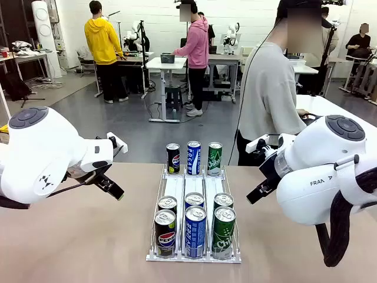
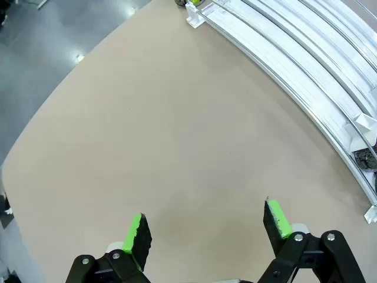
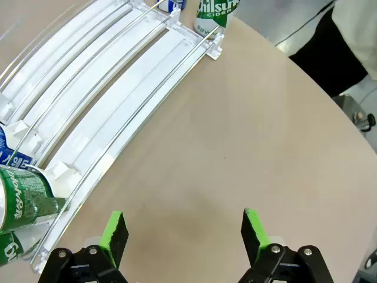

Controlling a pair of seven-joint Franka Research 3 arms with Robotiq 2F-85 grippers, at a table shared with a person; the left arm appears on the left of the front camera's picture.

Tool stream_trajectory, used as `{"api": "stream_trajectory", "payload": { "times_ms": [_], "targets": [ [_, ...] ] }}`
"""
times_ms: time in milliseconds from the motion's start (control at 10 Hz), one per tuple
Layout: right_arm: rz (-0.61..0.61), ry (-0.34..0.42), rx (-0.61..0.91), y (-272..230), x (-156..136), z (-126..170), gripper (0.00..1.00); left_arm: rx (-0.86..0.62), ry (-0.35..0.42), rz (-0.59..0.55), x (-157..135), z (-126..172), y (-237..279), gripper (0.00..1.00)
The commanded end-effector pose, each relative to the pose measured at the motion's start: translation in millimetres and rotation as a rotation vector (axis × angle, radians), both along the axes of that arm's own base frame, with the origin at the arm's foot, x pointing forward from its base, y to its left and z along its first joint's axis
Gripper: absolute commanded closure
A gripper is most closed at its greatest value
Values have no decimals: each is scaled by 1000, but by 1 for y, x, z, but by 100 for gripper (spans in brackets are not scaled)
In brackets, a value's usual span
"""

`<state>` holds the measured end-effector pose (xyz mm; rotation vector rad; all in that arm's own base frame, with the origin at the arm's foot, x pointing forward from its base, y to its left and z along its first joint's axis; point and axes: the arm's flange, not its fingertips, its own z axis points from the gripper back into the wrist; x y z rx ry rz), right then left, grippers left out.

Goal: Retrieve and hand over the desired beverage to the person.
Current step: Pick up a can of the same type that the person held from the Automatic Can Dispenser.

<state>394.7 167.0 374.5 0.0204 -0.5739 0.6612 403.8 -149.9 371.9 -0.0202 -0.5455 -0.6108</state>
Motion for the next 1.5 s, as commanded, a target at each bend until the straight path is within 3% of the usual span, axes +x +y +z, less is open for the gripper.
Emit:
{"api": "stream_trajectory", "payload": {
  "times_ms": [0, 1400],
  "targets": [
    [0, 0, 0, 0, 0, 0, 0, 0, 0, 0, 0, 0, 0, 0],
    [0, 0, 0, 0, 0, 0, 0, 0, 0, 0, 0, 0, 0, 0]
  ]
}}
